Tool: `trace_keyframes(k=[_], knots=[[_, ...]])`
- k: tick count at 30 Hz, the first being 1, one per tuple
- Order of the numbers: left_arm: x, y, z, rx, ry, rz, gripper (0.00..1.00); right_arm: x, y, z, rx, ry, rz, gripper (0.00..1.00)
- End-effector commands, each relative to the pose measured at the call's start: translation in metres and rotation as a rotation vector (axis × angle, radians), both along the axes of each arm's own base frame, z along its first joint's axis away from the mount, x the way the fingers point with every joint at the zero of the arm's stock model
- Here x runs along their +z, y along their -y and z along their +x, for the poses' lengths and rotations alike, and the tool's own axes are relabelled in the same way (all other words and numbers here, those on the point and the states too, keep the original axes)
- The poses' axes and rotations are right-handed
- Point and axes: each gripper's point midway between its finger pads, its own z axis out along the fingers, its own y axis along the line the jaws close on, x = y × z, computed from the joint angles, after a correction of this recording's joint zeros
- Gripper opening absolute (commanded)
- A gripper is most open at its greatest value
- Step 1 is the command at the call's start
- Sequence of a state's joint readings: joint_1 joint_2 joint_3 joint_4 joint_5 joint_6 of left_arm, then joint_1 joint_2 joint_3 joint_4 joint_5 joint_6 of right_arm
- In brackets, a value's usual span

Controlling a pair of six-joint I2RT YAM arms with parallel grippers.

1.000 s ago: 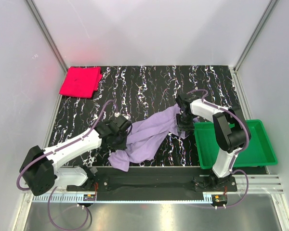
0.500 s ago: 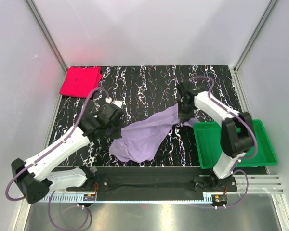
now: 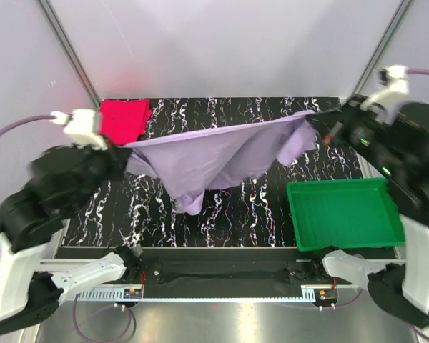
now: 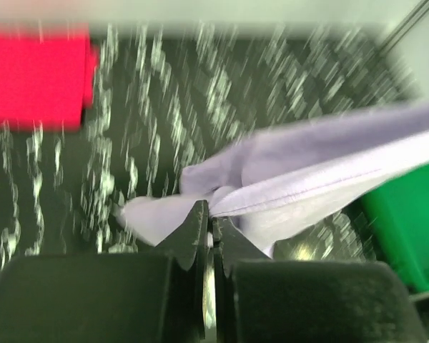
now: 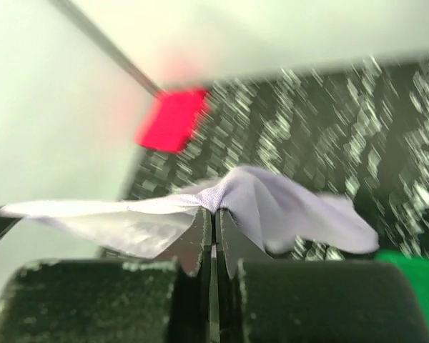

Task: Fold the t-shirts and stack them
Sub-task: Flatten the tshirt out

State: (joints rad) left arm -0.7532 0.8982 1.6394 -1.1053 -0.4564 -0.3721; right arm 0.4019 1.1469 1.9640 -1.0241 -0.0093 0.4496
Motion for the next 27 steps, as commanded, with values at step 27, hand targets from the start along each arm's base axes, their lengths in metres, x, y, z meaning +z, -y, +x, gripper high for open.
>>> trace_keyframes(k=[27], knots=[[-0.064, -0.049, 0.206, 0.399, 0.015, 0.387, 0.0, -0.074, -0.01, 0.235, -0.125, 0.095, -0.166, 0.0]])
